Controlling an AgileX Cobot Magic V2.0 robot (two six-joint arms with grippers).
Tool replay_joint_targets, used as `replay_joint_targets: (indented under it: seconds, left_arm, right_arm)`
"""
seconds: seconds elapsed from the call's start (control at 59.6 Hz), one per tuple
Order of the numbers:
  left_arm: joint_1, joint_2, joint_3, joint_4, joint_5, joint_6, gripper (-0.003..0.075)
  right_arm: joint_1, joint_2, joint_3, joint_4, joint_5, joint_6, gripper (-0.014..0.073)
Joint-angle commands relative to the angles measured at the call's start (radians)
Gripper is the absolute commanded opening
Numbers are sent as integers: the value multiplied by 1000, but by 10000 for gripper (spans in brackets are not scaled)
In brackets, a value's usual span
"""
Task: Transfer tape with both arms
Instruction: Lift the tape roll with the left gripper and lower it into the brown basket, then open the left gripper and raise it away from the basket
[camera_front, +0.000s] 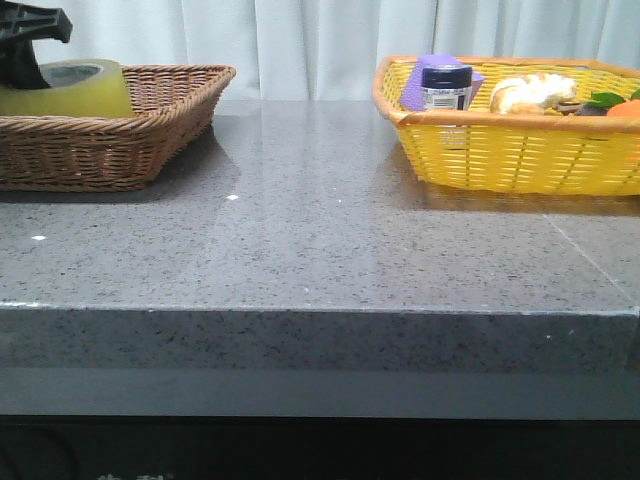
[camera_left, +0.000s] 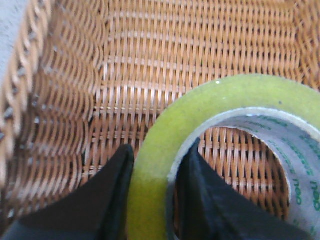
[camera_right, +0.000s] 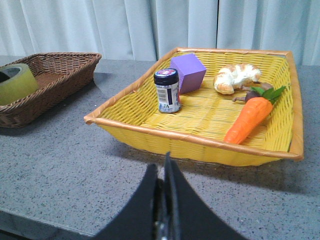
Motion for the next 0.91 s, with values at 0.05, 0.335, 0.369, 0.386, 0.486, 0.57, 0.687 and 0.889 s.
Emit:
replay_joint_targets:
  seconds: [0.05, 0.335, 0.369, 0.386, 0.486, 0.57, 0.687, 0.889]
  left_arm:
    - [1, -52, -40, -15, -86, -13, 300]
    - [1, -171, -40, -9, -89, -9, 367]
    - [1, -200, -35, -9, -91, -9, 367]
    - [1, -211, -30, -9, -91, -9, 363]
    - [1, -298, 14, -9, -105, -9, 263]
    - [1, -387, 85, -9, -124, -9, 126]
    - [1, -530, 218, -15, -151, -9, -19]
    - [-1, -815, 493, -31, -181, -9, -20]
  right_arm:
    - [-5, 17, -24, -3, -93, 1, -90]
    - [-5, 17, -24, -3, -92, 1, -90]
    - [-5, 17, -24, -3, -92, 1, -90]
    - [-5, 17, -24, -3, -92, 1, -90]
    - [-5, 17, -24, -3, -92, 1, -90]
    - [-5, 17, -24, -3, -92, 1, -90]
    - [-5, 17, -24, -3, -92, 1, -90]
    - [-5, 17, -24, -3, -92, 1, -90]
